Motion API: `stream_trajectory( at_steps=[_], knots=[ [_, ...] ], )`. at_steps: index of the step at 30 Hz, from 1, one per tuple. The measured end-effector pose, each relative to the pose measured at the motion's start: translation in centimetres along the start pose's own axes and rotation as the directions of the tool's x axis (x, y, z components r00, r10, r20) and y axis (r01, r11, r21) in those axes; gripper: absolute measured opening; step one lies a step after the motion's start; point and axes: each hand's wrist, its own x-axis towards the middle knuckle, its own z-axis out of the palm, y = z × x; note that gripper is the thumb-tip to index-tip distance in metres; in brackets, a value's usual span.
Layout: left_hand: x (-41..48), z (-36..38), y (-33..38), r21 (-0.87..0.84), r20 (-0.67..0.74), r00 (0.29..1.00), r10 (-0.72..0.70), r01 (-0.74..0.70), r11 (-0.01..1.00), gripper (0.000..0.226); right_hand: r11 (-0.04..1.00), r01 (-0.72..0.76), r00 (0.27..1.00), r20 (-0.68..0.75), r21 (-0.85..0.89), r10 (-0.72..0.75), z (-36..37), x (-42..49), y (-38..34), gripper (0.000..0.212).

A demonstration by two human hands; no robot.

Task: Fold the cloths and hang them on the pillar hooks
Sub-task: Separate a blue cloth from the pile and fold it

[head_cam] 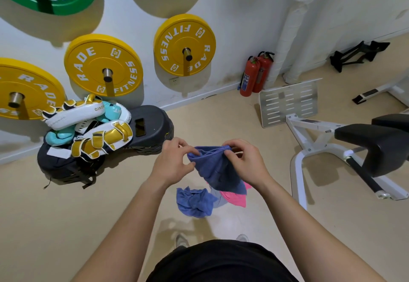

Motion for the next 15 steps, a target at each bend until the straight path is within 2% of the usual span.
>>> stream_trajectory(
  at_steps=[2,4,6,9,12,15],
  knots=[
    [-0.1,0.0,-0.8,0.162,0.101,0.995,0.023,-0.039,0.986,0.029,1.000,0.005,1.000,0.000,-0.004,-0.005,-0.4,0.3,-0.1,0.017],
    [-0.4,-0.2,-1.4,0.236,0.113,0.992,0.063,-0.088,0.968,0.031,0.999,0.006,1.000,0.004,-0.038,-0.006,-0.8,0.5,0.1,0.017],
    [-0.6,-0.8,-1.9,0.259,-0.001,0.988,0.156,-0.151,0.954,0.027,0.995,-0.020,1.000,0.001,-0.095,0.021,-1.3,0.7,0.5,0.015],
    [-0.5,-2.3,-1.5,0.271,-0.177,0.940,0.292,-0.239,0.933,0.020,0.981,-0.101,0.995,0.002,-0.164,0.103,-1.6,1.0,1.0,0.011],
    [-0.5,-3.3,0.0,0.179,-0.195,0.932,0.306,-0.273,0.945,0.019,0.981,-0.093,0.996,0.003,-0.171,0.095,-1.3,1.5,0.6,0.011],
    [-0.4,-3.8,0.9,-0.097,-0.211,0.970,0.124,-0.147,0.984,0.020,0.997,-0.039,0.999,0.010,-0.073,0.040,-1.5,1.9,-1.0,0.014]
  ],
)
